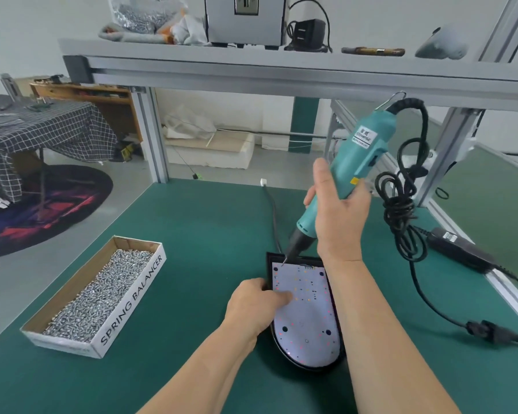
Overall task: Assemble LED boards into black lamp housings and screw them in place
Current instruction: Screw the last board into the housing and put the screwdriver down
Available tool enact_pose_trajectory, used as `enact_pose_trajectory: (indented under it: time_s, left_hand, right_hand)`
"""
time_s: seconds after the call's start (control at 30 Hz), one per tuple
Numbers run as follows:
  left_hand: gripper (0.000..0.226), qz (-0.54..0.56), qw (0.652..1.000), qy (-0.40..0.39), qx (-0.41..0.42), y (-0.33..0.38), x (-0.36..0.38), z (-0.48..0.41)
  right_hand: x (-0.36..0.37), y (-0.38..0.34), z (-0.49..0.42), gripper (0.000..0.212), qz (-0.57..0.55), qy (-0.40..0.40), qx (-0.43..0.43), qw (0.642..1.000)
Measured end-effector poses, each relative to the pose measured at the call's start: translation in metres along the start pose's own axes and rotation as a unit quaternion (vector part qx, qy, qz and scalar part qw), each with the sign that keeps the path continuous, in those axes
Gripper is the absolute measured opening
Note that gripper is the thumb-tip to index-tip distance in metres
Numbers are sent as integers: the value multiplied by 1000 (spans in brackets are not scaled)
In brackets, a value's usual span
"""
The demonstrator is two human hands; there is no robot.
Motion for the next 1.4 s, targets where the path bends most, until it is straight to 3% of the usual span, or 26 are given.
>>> enact_pose_trajectory:
  time_s: [0.4, 0.6, 0.83, 1.1, 1.2, 1.4]
  left_hand:
    - [41, -2, 1000, -11, 8, -3, 0, -4]
    - [38, 7, 1000, -18, 9, -3, 0, -4]
    - [35, 8, 1000, -25, 13, -6, 0, -7]
    - [7, -4, 1000, -25, 18, -11, -3, -12]
    - [6, -9, 1000, -21, 20, -11, -4, -12]
    - [8, -11, 1000, -21, 18, -10, -3, -10]
  right_hand:
    - [-129, 35, -19, 30, -42, 226, 146, 962]
    - [-195, 63, -17, 32, -38, 269, 233, 934]
    - [-238, 79, -11, 40, 45, 294, 286, 911]
    - [-257, 83, -4, 44, 183, 343, 285, 876]
    - [-258, 82, -2, 47, 202, 364, 266, 869]
    - [-259, 64, 4, 89, 280, 416, 198, 842]
Point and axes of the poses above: each hand's wrist, its own z-axis away from the middle knuckle, its own x-axis out of the palm, y = z × x, the point moved 6 cm from there along -z, towards the middle knuckle, and after that the axes turned 12 degrees about x, right-handed, at the moved point
